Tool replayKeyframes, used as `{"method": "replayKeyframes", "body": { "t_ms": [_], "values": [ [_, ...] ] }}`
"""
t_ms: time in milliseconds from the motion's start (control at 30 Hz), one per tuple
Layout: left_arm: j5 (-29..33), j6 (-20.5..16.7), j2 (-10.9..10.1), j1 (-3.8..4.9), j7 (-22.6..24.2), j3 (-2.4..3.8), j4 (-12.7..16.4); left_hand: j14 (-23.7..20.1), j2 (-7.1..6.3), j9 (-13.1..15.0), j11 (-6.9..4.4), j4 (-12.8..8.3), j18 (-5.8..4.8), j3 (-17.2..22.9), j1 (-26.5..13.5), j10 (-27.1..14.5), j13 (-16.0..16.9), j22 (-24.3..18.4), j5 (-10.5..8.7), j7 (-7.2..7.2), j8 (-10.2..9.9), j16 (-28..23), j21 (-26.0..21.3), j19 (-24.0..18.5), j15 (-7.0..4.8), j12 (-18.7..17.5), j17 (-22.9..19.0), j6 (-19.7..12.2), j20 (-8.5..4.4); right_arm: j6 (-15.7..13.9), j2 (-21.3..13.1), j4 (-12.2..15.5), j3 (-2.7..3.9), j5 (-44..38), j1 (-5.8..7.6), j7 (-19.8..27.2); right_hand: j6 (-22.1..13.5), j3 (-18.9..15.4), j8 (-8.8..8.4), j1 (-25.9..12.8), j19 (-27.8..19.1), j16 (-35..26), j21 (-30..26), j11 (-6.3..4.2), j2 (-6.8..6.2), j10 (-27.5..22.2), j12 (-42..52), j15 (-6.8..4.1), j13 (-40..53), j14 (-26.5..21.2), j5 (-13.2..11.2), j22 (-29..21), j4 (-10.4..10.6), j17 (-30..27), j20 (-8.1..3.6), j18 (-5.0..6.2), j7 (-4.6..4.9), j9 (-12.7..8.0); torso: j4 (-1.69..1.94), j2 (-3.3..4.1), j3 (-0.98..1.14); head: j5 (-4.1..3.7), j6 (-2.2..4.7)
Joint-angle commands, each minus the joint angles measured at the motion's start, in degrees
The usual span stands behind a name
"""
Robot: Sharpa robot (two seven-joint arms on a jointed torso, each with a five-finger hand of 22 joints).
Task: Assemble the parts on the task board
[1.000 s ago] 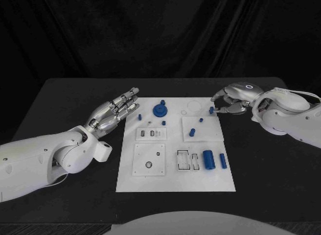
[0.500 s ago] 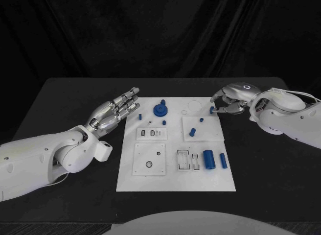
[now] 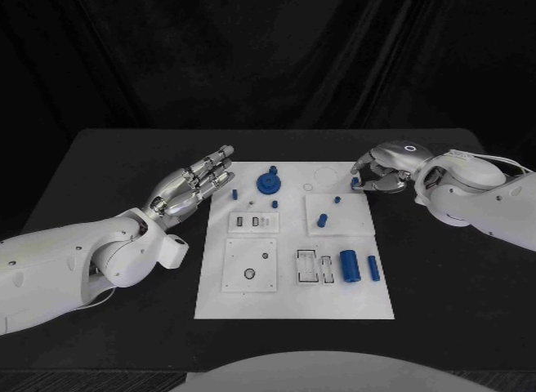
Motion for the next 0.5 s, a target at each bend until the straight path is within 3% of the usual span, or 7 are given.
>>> {"method": "replayKeyframes", "body": {
  "t_ms": [33, 200, 500],
  "values": [
    [-0.2, 1.0, 0.1, -0.10, 2.0, 0.04, 0.1, 0.0, 0.27, 0.0, 0.45, 0.0, 0.31, 0.3, 0.0, 0.0, -0.1, 0.0, 0.37, 0.25, 0.1, -0.2, -0.1, 0.1, 0.49, -0.4, -0.1, 0.0, 0.32, -0.3, 0.2, -0.5, 0.03, -0.3, -0.26, -1.0, 0.3, -0.3, 0.23, 0.7, -0.1, -0.1, -0.3, 0.25, 0.02, 4.5, -0.3, 0.49, 12.8, 3.6, 0.0, 3.9, 0.1, 2.7, 0.51, 1.04, -0.01, 0.1, -0.01, 0.00, -0.01, 0.04, -0.04],
    [-0.2, 1.2, 0.1, -0.11, 2.0, 0.04, 0.1, 0.0, 0.27, 0.0, 0.47, 0.0, 0.31, 0.4, 0.0, 0.0, -0.1, 0.0, 0.37, 0.26, 0.1, -0.2, -0.1, 0.1, 0.51, -0.4, -0.1, 0.0, 0.34, -0.1, 0.6, -1.1, 0.03, -0.3, -0.54, -0.9, 0.3, -0.3, 0.28, 0.8, -0.1, -0.2, -0.4, 0.25, 0.03, 4.4, -0.3, 0.49, 12.8, 3.6, 0.0, 3.8, 0.1, 2.6, 0.52, 1.07, -0.01, 0.1, -0.04, -0.02, 0.01, 0.01, -0.11],
    [-0.2, 1.3, 0.2, -0.15, 1.9, 0.04, 0.0, 0.0, 0.27, 0.0, 0.47, 0.0, 0.31, 0.4, 0.0, 0.0, -0.1, 0.0, 0.37, 0.26, 0.1, -0.2, -0.1, 0.1, 0.51, -0.4, -0.1, 0.0, 0.34, -0.5, 1.1, -1.7, 0.04, -0.3, -0.97, -0.3, 0.2, -0.3, 4.06, 2.0, -0.1, -0.3, -1.1, 0.21, 0.50, 4.3, -0.3, 0.48, 12.6, 3.6, 4.6, 3.8, -0.7, 2.2, 0.55, 1.13, -0.09, 3.4, -0.06, 0.00, 0.02, 0.11, -0.25]
  ]
}}
